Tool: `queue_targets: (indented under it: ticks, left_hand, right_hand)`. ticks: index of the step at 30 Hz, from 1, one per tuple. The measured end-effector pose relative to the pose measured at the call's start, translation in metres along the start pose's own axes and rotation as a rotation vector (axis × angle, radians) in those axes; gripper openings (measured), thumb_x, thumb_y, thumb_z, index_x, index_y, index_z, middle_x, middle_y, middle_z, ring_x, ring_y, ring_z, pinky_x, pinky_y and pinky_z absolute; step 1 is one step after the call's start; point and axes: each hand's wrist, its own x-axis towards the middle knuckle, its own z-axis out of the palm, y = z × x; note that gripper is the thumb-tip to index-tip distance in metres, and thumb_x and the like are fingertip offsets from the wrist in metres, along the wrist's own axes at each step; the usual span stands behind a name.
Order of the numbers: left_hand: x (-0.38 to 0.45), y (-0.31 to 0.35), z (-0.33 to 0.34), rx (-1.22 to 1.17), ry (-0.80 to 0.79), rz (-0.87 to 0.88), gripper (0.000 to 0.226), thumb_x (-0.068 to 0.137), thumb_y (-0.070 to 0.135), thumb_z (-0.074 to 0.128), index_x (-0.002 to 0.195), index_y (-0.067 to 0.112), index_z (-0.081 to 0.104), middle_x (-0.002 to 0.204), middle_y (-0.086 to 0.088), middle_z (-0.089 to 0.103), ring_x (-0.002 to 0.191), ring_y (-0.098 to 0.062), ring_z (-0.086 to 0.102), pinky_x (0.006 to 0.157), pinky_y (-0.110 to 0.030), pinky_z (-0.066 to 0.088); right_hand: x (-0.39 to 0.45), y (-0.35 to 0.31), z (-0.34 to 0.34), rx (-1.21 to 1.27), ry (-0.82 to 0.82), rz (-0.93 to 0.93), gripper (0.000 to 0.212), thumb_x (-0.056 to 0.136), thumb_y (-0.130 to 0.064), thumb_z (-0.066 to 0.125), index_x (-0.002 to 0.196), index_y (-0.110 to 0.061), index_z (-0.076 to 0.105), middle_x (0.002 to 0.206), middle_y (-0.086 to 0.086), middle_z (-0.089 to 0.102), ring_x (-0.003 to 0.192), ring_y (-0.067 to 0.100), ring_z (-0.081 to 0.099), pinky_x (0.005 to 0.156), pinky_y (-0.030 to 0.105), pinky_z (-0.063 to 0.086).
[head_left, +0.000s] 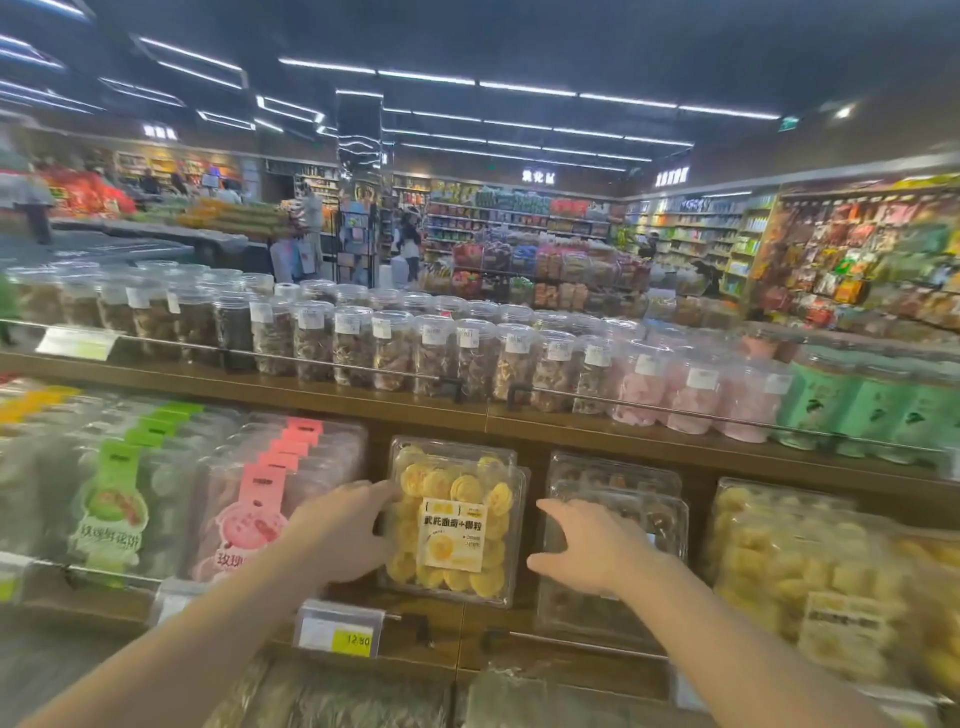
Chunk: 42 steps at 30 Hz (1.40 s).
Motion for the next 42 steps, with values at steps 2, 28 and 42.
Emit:
queue_targets:
  ticks: [2, 28, 42]
  left_hand:
    - [-0.009, 0.004, -0.013, 0.034, -0.014, 0.002, 0.057, 0.089, 0.044, 0.059, 0.145, 0.039, 0.045, 0.135, 0.011, 0.061, 0.116, -0.014, 0.062, 0.091, -0.038, 0.056]
    - [-0.281, 0.030, -0.071, 0.078, 0.079, -0.550, 0.058, 0.084, 0.056, 0.058, 0.140, 0.043, 0.050, 0.133, 0.013, 0.061, 0.121, -0.017, 0.061, 0.092, -0.031, 0.051]
    - [-0.581, 0.097, -0.075, 0.052, 0.165, -1.163, 0.055, 0.087, 0.058, 0.061, 0.139, 0.044, 0.049, 0.135, 0.016, 0.059, 0.122, -0.014, 0.058, 0.098, -0.035, 0.048]
  right_hand:
    - [-0.011, -0.001, -0.006, -0.043, 0.002, 0.004, 0.083, 0.089, -0.066, 0.055, 0.158, -0.036, 0.023, 0.161, -0.001, 0.037, 0.145, 0.024, 0.039, 0.111, 0.046, 0.042]
    - [-0.105, -0.120, 0.005, -0.112, -0.022, -0.640, 0.084, 0.084, -0.073, 0.053, 0.156, -0.035, 0.030, 0.155, -0.001, 0.043, 0.140, 0.025, 0.044, 0.108, 0.046, 0.044]
    - [-0.298, -0.261, 0.043, -0.183, -0.072, -1.258, 0.079, 0.085, -0.072, 0.051, 0.155, -0.040, 0.033, 0.157, -0.008, 0.040, 0.145, 0.017, 0.037, 0.112, 0.040, 0.040]
